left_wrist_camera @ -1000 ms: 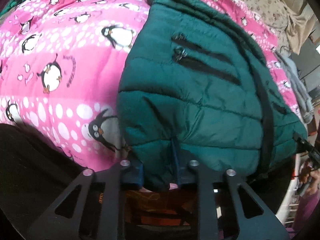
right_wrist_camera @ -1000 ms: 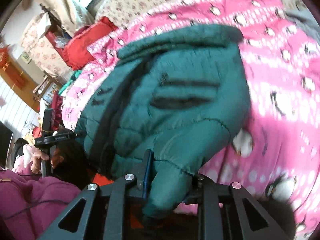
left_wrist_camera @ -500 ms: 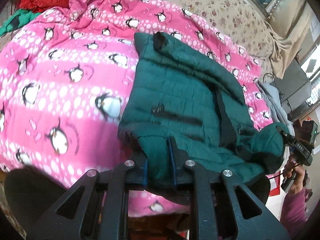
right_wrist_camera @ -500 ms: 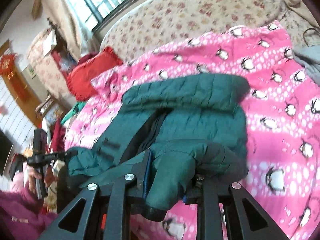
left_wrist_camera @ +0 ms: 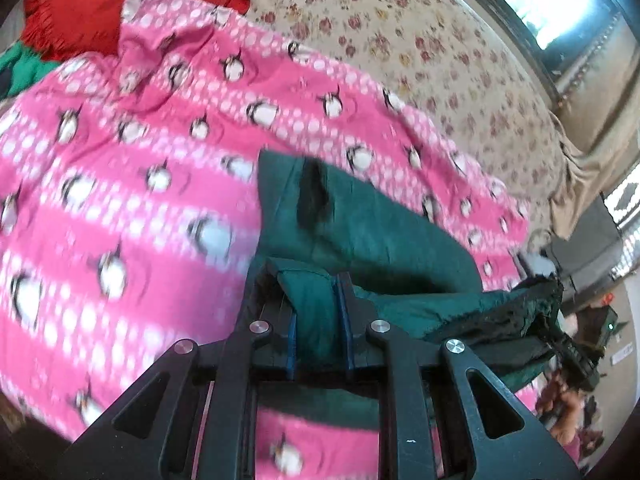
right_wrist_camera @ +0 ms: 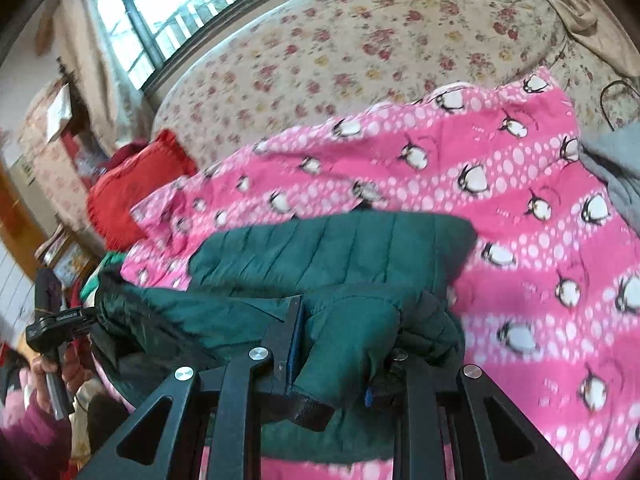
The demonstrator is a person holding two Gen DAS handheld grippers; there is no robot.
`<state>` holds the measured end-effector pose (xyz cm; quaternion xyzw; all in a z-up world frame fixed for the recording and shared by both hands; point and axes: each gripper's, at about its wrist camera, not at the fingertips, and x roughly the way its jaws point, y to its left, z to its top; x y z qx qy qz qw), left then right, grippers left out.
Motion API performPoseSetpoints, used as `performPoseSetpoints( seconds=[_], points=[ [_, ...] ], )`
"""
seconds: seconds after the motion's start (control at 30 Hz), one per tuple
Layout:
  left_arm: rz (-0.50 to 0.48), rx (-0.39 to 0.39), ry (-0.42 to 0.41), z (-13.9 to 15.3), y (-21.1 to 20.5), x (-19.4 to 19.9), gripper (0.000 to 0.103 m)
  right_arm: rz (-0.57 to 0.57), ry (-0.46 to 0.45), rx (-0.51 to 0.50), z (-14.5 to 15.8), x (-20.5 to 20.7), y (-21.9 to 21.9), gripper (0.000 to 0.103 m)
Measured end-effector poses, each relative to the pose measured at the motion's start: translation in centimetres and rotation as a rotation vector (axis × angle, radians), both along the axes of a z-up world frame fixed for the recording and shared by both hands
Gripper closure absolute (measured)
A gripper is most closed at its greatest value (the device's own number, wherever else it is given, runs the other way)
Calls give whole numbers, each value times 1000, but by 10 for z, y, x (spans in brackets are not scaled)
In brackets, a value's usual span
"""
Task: Fold large clothes
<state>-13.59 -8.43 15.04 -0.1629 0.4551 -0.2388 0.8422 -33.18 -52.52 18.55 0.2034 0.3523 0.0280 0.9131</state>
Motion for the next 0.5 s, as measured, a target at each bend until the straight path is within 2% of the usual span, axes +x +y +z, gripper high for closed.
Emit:
performPoseSetpoints(
  seconds=[0.23,0.43,0.5],
  points=[
    [65,68,-6,-4,-44,78,88,-110,44,11,-14,66,-31,81],
    [102,88,45,-33,-68,128,88,-168,90,63,-43,111,-55,81],
    [118,77,66,-46,-71,140,87,-209,100,117,-59,123,-65,81]
  ],
)
